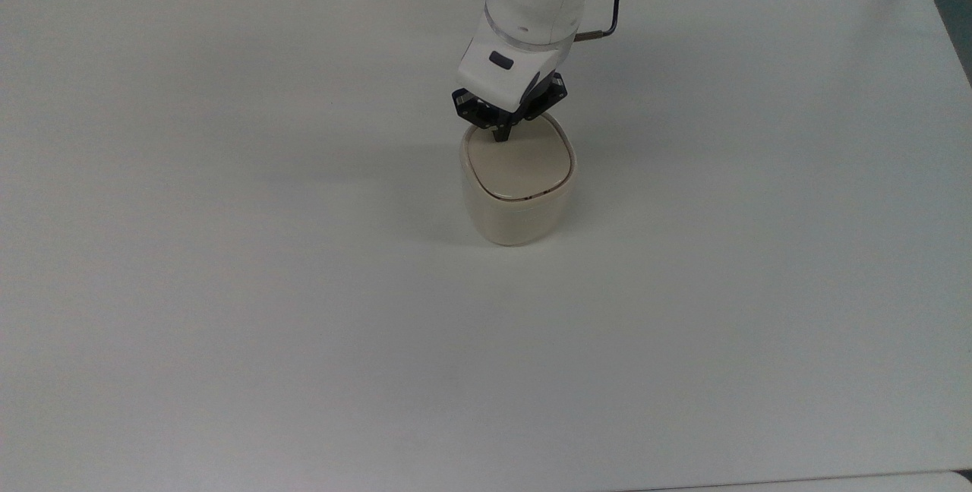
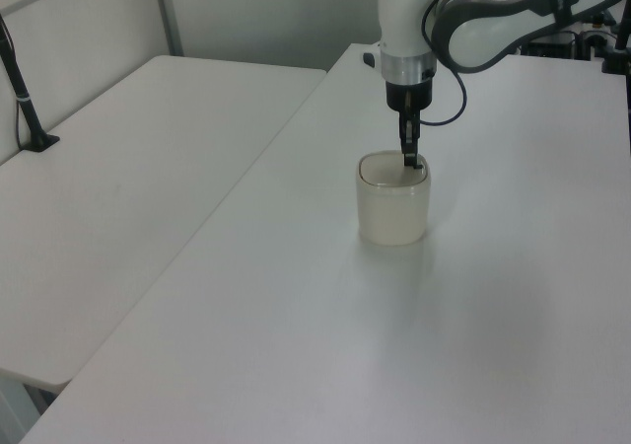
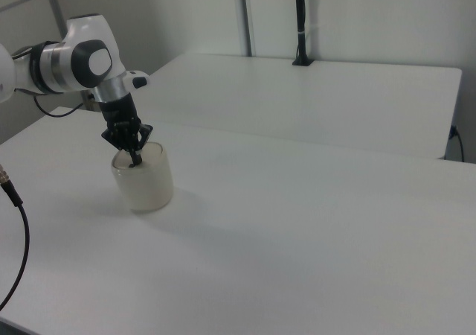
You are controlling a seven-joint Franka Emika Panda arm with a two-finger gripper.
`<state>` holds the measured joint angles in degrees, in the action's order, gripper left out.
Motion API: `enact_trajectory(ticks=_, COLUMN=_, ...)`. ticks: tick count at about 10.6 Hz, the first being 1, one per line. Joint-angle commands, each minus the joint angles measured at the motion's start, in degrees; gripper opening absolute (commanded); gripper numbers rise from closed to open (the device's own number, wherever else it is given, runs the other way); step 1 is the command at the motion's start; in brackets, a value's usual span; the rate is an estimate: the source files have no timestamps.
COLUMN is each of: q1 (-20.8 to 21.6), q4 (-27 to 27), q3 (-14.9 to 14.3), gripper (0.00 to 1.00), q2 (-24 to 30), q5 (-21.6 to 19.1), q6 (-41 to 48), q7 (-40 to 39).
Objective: Close the trash bin
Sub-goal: 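Press the gripper down on the lid to seat it shut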
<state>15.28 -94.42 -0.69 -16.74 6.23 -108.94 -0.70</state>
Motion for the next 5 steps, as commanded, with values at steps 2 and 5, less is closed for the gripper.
enact_trajectory(ticks=2, q1=0.2, q4=0.1, q3=-0.5, gripper=0.0, q2=-0.4, q5=0.1, q6=-0.3, q7=-1.0)
enact_trajectory(ticks=5, q1=-0.1, q4=0.3, q3=-1.2, gripper=0.02, q2=5.2, q5=-0.1, q6=3.8, q7=-0.2)
